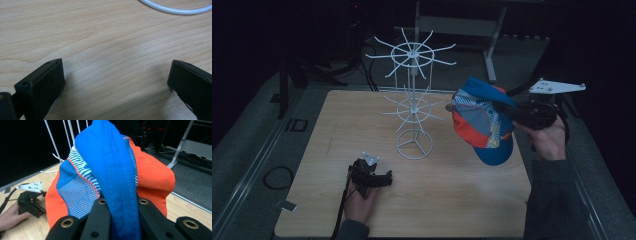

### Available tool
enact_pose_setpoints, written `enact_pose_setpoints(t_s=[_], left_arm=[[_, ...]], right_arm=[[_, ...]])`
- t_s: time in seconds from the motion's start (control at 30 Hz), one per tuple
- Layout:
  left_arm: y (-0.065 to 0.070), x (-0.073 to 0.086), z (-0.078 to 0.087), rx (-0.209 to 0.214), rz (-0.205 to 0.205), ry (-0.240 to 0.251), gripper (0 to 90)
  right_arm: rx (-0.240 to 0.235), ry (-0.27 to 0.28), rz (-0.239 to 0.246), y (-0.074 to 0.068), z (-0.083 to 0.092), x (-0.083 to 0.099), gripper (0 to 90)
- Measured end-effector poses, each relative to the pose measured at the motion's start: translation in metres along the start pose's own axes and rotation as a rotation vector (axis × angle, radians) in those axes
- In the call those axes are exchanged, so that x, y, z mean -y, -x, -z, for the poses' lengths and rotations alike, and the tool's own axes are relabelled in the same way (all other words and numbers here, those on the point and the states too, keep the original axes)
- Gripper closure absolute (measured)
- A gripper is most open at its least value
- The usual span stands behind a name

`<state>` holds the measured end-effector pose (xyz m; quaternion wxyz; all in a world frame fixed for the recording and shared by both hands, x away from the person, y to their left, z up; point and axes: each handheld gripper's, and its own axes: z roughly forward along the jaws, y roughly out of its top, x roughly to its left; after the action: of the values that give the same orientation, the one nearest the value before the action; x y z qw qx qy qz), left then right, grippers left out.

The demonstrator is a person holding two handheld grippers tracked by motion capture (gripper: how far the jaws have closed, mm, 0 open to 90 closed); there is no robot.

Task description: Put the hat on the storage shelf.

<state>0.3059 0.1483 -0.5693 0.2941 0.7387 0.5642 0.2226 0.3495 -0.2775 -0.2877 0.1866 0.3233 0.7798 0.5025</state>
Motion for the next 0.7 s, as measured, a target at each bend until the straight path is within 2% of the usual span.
enact_pose_setpoints(t_s=[0.7], left_arm=[[0.0, 0.0, 0.0, 0.001, -0.002, 0.0, 1.4]], right_arm=[[-0.022, 0.033, -0.013, 0.0, 0.006, -0.014, 88.3]])
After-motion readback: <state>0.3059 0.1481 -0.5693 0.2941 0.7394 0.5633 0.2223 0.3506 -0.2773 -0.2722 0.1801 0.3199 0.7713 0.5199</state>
